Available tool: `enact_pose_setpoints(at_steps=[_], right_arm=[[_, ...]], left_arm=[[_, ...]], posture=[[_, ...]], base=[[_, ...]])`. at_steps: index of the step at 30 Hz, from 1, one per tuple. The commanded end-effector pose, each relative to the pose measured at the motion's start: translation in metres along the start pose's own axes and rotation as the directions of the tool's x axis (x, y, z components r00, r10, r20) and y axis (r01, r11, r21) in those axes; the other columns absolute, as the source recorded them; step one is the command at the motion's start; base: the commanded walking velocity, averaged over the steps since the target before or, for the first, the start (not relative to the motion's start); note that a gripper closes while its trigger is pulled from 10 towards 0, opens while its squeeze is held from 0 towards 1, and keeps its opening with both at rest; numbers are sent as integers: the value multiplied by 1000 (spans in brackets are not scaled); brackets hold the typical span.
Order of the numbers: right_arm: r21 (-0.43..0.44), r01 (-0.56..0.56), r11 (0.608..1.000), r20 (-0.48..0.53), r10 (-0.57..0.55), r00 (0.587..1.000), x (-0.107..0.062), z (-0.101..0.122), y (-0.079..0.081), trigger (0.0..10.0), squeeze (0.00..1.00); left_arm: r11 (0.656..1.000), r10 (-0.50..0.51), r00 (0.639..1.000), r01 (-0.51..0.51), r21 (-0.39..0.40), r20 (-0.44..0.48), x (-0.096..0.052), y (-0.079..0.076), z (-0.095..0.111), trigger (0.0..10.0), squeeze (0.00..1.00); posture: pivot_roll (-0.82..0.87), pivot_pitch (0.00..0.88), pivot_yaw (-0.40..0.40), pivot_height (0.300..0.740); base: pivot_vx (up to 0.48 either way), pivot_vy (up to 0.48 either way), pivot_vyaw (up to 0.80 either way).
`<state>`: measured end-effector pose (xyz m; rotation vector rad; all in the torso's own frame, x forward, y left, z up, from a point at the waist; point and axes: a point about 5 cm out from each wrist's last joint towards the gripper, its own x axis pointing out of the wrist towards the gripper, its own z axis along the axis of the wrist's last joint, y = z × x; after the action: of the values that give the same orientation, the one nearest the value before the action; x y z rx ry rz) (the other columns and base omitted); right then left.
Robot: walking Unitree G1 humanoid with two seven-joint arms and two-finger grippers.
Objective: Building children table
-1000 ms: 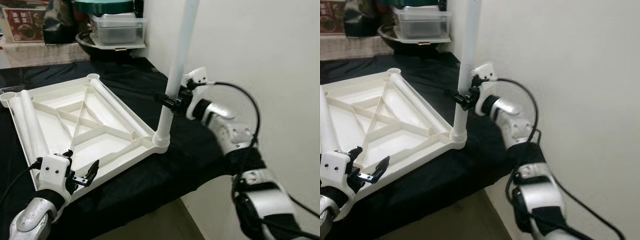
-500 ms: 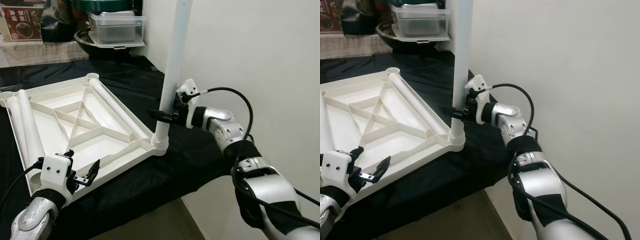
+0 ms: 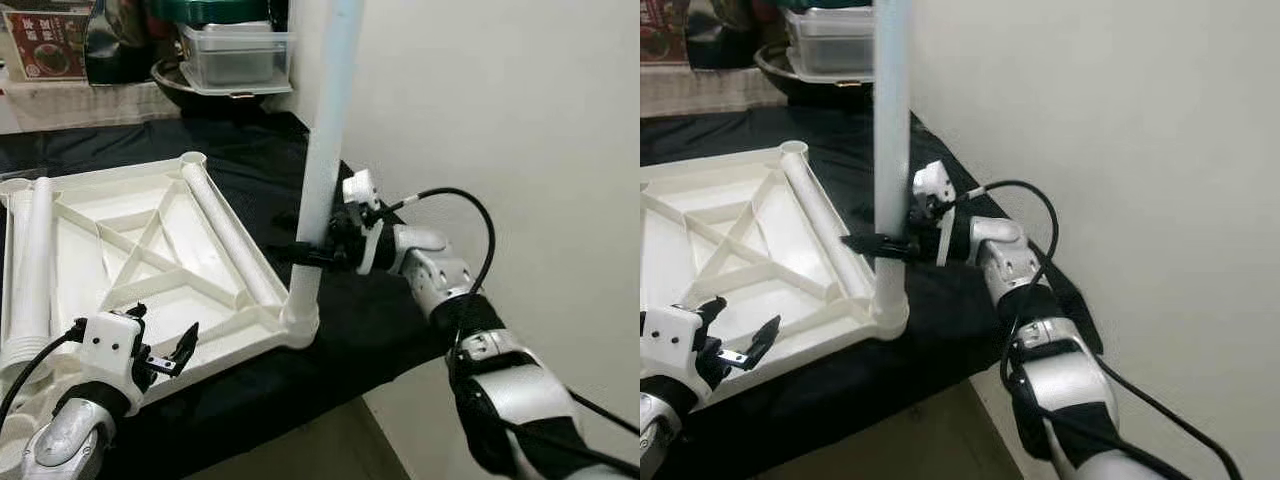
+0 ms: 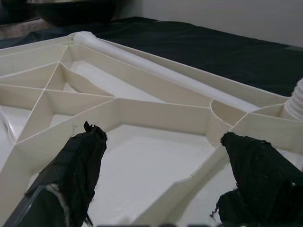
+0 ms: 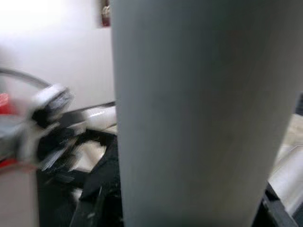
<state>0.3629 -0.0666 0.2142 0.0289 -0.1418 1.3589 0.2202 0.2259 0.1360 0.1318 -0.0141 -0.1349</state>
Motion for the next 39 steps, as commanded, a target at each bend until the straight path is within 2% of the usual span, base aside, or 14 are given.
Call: enact_pose_setpoints(at_steps=[1,8,9,10,12,15,16,19,20,23,24,31,36,39], right_arm=[[-22,120,992,4,-120,993,-1,-7,-3,0,0],[16,493,870,-63,-491,869,-12,-24,-19,0,0],[23,657,753,-126,-650,749,-23,-33,-25,0,0],[23,657,753,-126,-650,749,-23,-33,-25,0,0],[-5,842,540,-201,-825,528,-37,-47,-9,0,0],[-26,877,479,-219,-859,463,-37,-46,8,0,0],[-27,850,526,-219,-833,508,-25,-43,15,10000,0],[16,837,547,-187,-821,540,-14,-36,20,10000,0],[30,824,566,-147,-813,564,-10,-29,19,10000,1000],[37,819,573,-120,-811,573,-9,-25,17,10000,1000],[60,686,725,-1,-688,726,1,2,11,10000,0],[39,344,938,132,-346,929,-4,35,21,10000,0],[42,-10,999,-30,11,999,-2,3,45,10000,0],[43,-37,998,-48,39,998,2,-3,48,9098,0]], left_arm=[[1000,-16,1000,16,5,1,2,-2,1,10000,0],[1000,-22,1000,22,8,-2,1,-1,1,10000,0],[1000,-23,1000,23,8,-3,2,-1,1,10000,0],[1000,-23,1000,23,8,-3,2,-1,1,10000,0],[999,-32,999,32,6,-3,3,-2,1,10000,0],[999,-42,999,43,6,-4,5,-3,1,10000,0],[999,-50,999,50,8,-6,6,-3,0,10000,0],[998,-58,998,58,11,-7,9,-3,0,10000,0],[998,-61,998,61,13,-6,11,-3,1,10000,0],[998,-62,998,62,13,-5,12,-3,1,10000,0],[998,-63,998,63,13,1,13,-1,2,10000,0],[997,-72,997,72,0,5,16,-8,-2,10000,0],[988,-127,992,129,-84,28,28,-20,-4,10000,0],[985,-140,990,141,-101,22,28,-20,-6,10000,0]], posture=[[138,0,-124,740],[133,0,-113,740],[130,0,-108,740],[130,0,-108,740],[120,0,-88,740],[114,0,-80,740],[114,0,-80,740],[104,0,-66,740],[102,0,-62,740],[102,0,-62,740],[103,0,-67,740],[112,0,-87,740],[128,0,-103,740],[133,0,-104,740]], base=[[0,0,0],[0,0,0],[0,0,0],[0,0,0],[0,0,0],[0,0,0],[0,0,0],[0,0,0],[0,0,0],[0,0,0],[0,0,0],[0,0,0],[0,0,0],[0,0,0]])
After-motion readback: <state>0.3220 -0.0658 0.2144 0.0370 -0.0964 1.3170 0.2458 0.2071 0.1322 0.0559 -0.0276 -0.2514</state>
